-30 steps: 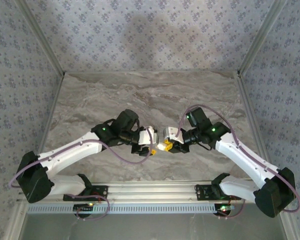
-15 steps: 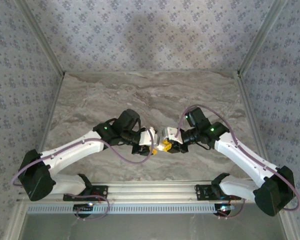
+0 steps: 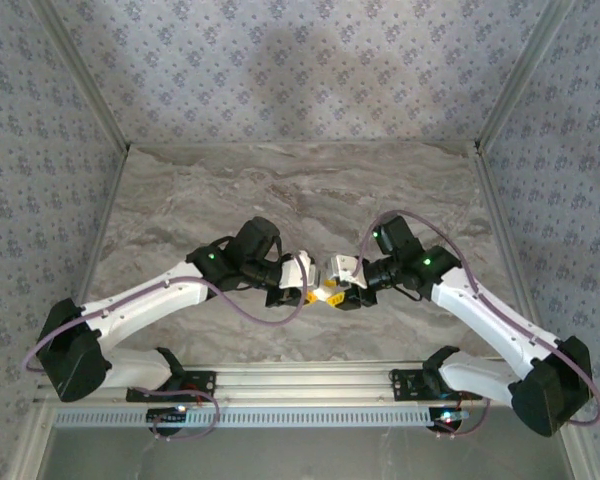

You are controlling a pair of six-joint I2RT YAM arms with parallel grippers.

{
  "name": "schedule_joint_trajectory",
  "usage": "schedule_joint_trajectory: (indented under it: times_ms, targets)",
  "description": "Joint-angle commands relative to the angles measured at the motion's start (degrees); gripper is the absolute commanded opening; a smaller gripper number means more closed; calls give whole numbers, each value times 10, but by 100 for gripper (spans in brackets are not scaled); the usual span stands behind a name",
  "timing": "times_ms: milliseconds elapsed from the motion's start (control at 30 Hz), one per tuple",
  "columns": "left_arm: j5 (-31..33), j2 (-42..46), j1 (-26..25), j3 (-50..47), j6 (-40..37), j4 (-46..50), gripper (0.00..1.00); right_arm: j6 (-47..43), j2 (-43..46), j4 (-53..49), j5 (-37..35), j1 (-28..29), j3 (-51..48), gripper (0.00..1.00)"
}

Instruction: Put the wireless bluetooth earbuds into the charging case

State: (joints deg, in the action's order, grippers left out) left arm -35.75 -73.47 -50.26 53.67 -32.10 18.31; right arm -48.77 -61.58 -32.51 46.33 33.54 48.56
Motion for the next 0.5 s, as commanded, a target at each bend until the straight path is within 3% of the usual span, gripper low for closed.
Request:
schedule_joint_trajectory:
  times_ms: [0, 300, 467]
  targets:
    - [-41, 15, 7, -36, 56, -92, 17, 41, 49, 70, 35, -27, -39, 49]
    - [-51, 31, 10, -117, 152, -283, 16, 224, 184, 317, 113, -103, -184, 56]
    - [-56, 22, 10, -130, 176, -332, 16, 249, 172, 325, 131, -104, -185, 58]
